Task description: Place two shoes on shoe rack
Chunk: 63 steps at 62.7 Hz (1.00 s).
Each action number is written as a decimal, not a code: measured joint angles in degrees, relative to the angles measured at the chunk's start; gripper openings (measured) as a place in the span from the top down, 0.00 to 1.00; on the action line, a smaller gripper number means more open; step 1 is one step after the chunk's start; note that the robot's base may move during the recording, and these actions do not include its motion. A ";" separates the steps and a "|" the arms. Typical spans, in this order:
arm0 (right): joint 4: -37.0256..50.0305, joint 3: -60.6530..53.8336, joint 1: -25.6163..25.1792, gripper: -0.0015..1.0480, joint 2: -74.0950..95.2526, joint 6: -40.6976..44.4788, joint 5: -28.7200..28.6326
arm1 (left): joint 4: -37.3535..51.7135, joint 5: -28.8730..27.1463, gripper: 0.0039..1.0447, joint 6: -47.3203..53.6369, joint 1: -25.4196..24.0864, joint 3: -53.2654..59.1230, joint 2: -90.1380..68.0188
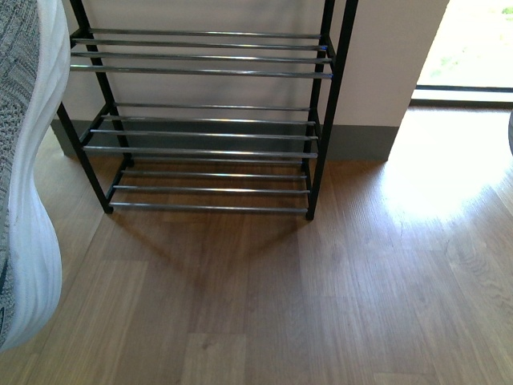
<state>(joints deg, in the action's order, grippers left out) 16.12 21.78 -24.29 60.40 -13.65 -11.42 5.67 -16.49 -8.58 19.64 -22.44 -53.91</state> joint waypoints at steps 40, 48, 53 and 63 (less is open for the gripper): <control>0.00 0.00 -0.02 0.99 -0.02 0.00 0.09 | -0.02 -0.07 0.94 0.00 0.00 0.00 -0.02; 0.00 0.00 0.00 0.99 -0.02 0.00 0.00 | -0.02 0.22 0.94 0.00 0.02 0.00 0.00; 0.00 0.00 -0.02 0.99 -0.02 0.00 0.04 | -0.02 0.17 0.94 0.00 0.02 0.00 0.00; 0.00 0.00 0.00 0.99 -0.02 0.00 0.20 | -0.02 -0.07 0.94 0.00 0.00 0.00 0.02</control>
<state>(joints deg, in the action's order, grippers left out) 16.12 21.78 -24.29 60.38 -13.65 -11.22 5.65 -16.56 -8.58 19.64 -22.44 -53.89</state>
